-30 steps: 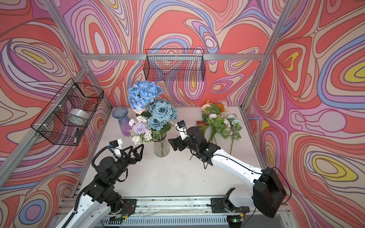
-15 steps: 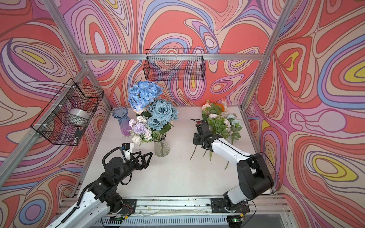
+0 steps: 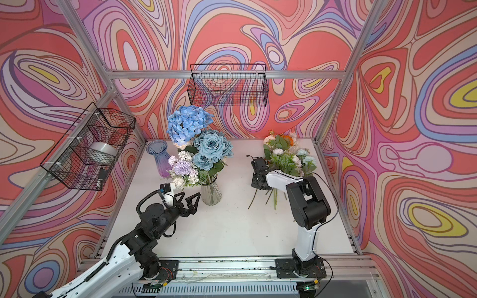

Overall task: Arrange flowers in a vase
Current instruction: Pick up the flower from the top-right of the table.

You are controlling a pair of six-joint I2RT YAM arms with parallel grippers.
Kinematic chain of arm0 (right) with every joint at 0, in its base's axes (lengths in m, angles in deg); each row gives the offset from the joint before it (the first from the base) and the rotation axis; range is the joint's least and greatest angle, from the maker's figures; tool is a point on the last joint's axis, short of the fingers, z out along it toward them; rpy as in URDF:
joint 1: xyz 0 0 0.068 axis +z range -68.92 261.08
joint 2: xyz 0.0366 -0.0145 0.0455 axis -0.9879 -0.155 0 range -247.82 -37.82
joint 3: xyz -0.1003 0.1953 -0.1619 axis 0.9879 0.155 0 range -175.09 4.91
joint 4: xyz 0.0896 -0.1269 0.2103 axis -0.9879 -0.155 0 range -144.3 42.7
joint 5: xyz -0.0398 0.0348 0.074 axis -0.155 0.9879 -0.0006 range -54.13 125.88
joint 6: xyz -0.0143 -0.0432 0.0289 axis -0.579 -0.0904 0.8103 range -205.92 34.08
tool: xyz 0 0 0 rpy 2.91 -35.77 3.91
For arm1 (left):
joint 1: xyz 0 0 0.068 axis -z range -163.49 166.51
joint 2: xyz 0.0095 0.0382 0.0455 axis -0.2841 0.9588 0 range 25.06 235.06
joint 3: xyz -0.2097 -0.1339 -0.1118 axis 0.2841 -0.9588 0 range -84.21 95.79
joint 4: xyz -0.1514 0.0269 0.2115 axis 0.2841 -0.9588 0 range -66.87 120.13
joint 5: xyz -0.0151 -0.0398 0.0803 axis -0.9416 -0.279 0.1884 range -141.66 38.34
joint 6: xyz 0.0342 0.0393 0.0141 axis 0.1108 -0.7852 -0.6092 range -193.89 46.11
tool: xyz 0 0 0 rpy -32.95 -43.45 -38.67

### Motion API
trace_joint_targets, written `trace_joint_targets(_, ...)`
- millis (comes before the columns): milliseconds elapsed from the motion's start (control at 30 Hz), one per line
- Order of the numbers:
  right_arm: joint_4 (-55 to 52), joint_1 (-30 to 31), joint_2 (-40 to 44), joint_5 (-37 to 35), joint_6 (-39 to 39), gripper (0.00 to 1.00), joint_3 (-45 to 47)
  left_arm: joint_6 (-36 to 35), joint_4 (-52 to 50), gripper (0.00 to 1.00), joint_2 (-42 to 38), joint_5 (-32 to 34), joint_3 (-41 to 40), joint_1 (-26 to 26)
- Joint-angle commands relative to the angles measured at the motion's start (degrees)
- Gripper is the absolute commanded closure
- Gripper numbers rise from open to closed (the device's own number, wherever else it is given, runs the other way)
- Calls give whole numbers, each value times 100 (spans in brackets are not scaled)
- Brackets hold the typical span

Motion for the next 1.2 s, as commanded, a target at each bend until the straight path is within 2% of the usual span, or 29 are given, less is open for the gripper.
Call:
trace_joint_targets(0, 94, -54, -234, -37, 158, 76, -196, -100, 439, 0, 177, 155, 68, 24)
trace_joint_targets(167, 121, -104, -299, 75, 80, 98, -218, -98, 587, 0, 294, 122, 65, 24)
trace_joint_targets(200, 116, -106, -279, 98, 67, 100, -200, -101, 596, 0, 301, 122, 60, 24)
trace_joint_targets(400, 171, -133, 71, 117, 24, 100, -19, -91, 579, 0, 225, 75, 79, 24)
trace_joint_targets(667, 583, -133, 1290, 630, -315, 100, 197, -113, 676, 0, 70, -417, 39, 24)
trace_joint_targets(800, 1461, -83, 2062, 1154, -548, 100, 505, -116, 836, 0, 93, -437, 64, 24)
trace_joint_targets(1033, 3098, 329, 3385, 1004, -1286, 100, 1076, -434, 1079, 0, 378, -312, 389, 6)
trace_joint_targets(1167, 3691, 638, 3846, 1009, -1894, 100, 1172, -435, 1326, 0, 758, -462, 552, -87)
